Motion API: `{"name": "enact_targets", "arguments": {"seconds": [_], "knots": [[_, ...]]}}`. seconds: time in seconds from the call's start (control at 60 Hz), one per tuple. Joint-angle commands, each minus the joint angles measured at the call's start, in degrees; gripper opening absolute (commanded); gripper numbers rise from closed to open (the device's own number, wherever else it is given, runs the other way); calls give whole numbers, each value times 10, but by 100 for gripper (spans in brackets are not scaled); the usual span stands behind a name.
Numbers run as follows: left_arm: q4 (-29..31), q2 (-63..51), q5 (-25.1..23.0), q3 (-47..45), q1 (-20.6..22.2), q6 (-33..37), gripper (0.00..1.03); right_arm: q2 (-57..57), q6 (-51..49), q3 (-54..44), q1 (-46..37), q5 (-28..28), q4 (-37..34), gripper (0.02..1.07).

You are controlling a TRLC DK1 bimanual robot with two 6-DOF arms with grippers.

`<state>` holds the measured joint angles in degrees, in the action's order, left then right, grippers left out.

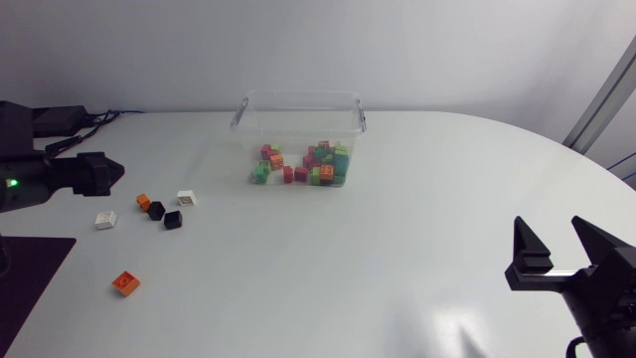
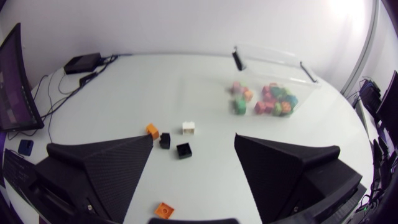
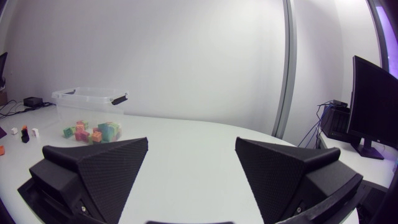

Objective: Place the duplo bricks in the container

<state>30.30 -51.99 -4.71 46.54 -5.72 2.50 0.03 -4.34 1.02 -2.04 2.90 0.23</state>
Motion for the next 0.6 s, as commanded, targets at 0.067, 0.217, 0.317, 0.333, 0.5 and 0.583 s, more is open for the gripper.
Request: {"name": "enact_targets", "arguments": {"seconds": [0.067, 0.217, 0.317, 0.333, 0.5, 0.583], "knots": [[83, -129, 1, 50, -11, 130, 90, -4, -8, -13, -2, 4, 6, 103], [108, -208, 50, 45, -29, 264, 91, -4, -8, -13, -2, 4, 6, 103], [165, -285, 21, 53, -71, 378, 97, -4, -8, -13, -2, 4, 6, 103], [163, -290, 20, 50, -74, 386, 97, -4, -8, -13, -2, 3, 6, 103], [161, -353, 18, 47, -100, 433, 96, -4, -8, -13, -2, 3, 6, 103], [165, -370, 18, 47, -105, 443, 96, -4, -8, -13, -2, 4, 6, 103]]}}
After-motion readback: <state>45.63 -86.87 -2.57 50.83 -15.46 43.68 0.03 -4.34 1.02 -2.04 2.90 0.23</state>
